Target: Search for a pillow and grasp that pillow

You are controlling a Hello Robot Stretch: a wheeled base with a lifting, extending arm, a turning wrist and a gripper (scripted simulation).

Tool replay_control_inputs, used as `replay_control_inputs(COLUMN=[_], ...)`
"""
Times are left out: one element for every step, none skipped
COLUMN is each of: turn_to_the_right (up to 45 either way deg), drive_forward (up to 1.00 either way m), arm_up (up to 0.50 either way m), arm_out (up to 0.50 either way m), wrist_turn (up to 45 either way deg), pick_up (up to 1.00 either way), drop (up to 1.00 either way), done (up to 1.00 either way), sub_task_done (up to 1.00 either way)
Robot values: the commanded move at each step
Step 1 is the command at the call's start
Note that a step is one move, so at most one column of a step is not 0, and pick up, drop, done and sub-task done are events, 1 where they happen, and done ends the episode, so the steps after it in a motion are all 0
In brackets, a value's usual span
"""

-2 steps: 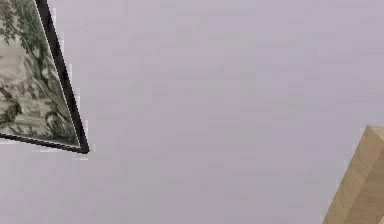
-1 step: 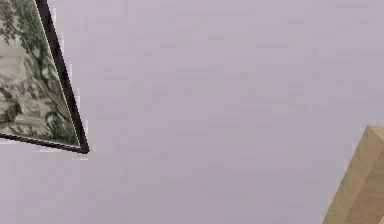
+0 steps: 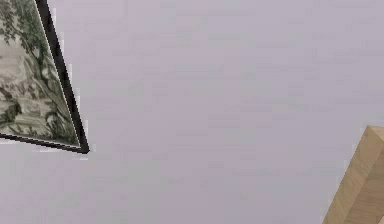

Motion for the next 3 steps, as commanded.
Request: replay_control_inputs(turn_to_the_right=[0.0, 0.0, 0.0], drive_forward=[0.0, 0.0, 0.0], arm_up=[0.0, 0.0, 0.0], arm_out=[0.0, 0.0, 0.0], wrist_turn=[45.0, 45.0, 18.0], pick_up=[0.0, 0.0, 0.0], drop=[0.0, 0.0, 0.0], done=[0.0, 0.0, 0.0], sub_task_done=[0.0, 0.0, 0.0])
